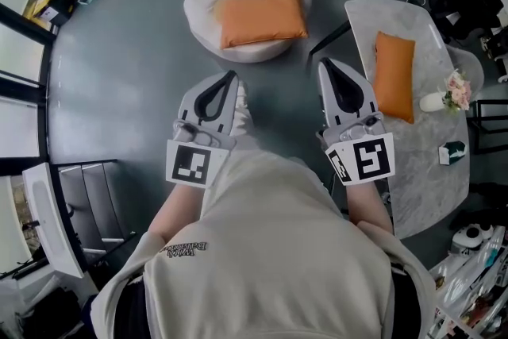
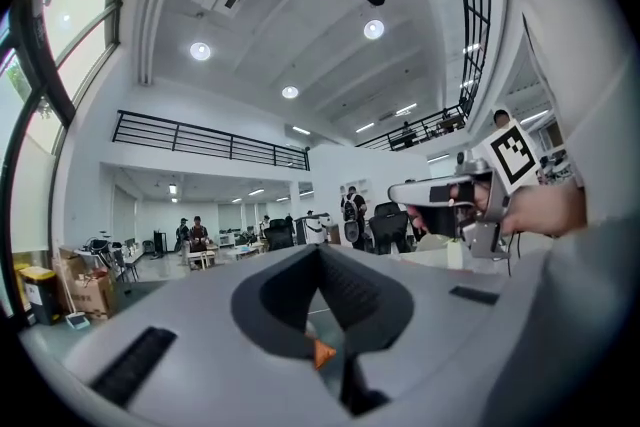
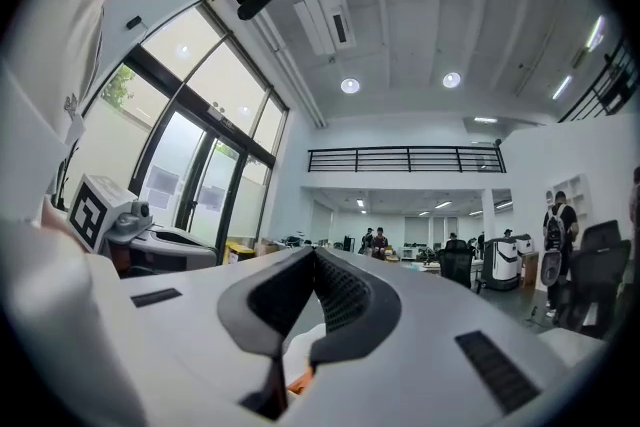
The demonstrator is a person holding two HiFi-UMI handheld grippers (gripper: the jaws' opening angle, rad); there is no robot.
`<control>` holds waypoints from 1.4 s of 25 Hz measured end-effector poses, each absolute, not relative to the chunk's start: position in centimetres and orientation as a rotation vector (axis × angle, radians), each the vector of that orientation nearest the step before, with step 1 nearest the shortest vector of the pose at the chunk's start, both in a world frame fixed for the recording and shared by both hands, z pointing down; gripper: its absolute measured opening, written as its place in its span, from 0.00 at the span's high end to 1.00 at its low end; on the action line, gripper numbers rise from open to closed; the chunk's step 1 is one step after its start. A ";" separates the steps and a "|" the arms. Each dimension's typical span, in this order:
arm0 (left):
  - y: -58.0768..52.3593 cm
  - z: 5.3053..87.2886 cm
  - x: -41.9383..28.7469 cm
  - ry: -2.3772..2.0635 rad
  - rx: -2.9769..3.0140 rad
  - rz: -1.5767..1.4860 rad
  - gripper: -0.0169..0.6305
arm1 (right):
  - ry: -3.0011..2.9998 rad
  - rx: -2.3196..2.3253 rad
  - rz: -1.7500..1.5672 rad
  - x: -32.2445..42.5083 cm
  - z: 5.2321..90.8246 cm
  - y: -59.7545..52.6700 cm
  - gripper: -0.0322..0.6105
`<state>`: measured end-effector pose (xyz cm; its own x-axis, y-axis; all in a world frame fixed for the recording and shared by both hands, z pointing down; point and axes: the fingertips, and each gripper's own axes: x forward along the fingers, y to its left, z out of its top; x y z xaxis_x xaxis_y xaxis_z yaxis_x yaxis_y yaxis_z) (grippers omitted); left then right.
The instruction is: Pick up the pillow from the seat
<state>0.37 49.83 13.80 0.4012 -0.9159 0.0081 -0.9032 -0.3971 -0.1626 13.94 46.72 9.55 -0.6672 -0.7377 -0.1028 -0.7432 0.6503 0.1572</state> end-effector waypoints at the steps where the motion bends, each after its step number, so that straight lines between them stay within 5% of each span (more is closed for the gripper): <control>1: 49.1 14.2 -0.1 1.651 -2.521 -0.151 0.96 | 2.833 -1.256 0.285 13.3 9.7 46.1 0.94; 35: 9.8 15.6 -15.5 1.456 -2.691 -0.220 0.96 | 2.906 -1.428 0.169 -3.9 13.0 8.2 0.94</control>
<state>-15.48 9.82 15.60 0.5394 -0.8371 0.0906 -0.8265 -0.5470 -0.1331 -3.90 8.15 13.04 -0.6078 -0.7929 0.0447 -0.7823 0.6075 0.1375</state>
